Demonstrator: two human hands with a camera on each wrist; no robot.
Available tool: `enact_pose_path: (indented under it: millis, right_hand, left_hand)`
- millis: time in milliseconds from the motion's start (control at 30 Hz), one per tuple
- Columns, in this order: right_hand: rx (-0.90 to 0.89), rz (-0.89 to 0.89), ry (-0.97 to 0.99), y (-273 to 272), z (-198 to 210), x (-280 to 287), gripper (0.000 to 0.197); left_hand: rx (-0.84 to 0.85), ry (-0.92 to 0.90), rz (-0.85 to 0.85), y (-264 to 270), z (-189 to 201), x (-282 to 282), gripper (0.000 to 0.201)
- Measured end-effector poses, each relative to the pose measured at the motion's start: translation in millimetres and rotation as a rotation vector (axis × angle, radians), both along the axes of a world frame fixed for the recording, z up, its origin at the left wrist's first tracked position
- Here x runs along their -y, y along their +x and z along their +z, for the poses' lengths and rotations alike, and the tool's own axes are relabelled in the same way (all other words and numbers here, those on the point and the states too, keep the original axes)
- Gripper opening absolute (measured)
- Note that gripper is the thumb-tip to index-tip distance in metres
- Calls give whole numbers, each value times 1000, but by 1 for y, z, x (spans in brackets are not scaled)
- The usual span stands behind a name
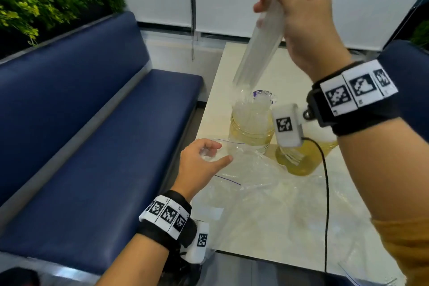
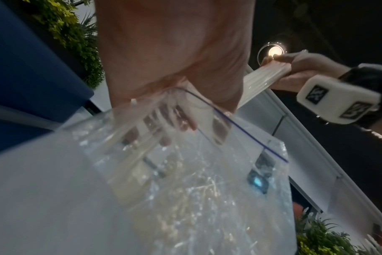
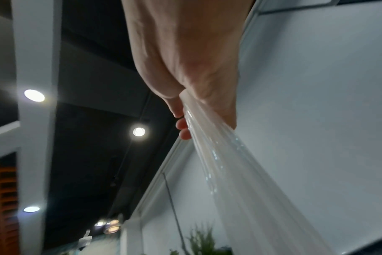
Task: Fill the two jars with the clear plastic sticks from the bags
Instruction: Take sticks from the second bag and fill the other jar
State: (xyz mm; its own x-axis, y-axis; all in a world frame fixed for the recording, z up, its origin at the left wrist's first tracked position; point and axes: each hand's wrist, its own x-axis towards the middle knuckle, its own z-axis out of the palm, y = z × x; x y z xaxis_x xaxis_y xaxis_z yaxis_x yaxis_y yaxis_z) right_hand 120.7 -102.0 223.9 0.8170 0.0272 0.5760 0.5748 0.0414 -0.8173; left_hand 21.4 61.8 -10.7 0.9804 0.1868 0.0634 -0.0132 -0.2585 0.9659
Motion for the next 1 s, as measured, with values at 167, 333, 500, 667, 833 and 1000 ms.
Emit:
enact_pose_path:
  millis: [167,333,500,667,833,1000]
  right_hand:
    - [-29,-158,-66,49,-34,11,23]
    - [-202,-181,-224,75,-104,17,20]
    - [-356,-253,-339,81,-159,23,35]
    - [-438,-324,-421,73,-185,31,49]
    - [-122,-403,-404,69,-167,29,90]
    - [147,-450,-529,80,-163,35,54]
  left_hand:
    - [0,53,-19,2,-3,-7,29]
    - [17,72,-36,-1,-5,-14,29]
    - [34,27,-76,-3,-6,-20,33]
    - [51,-10,-97,-3,-7,-22,41]
    - [53,-2,-134,-3,-5,-20,42]
    - [50,1,-143,-3,-3,-16,41]
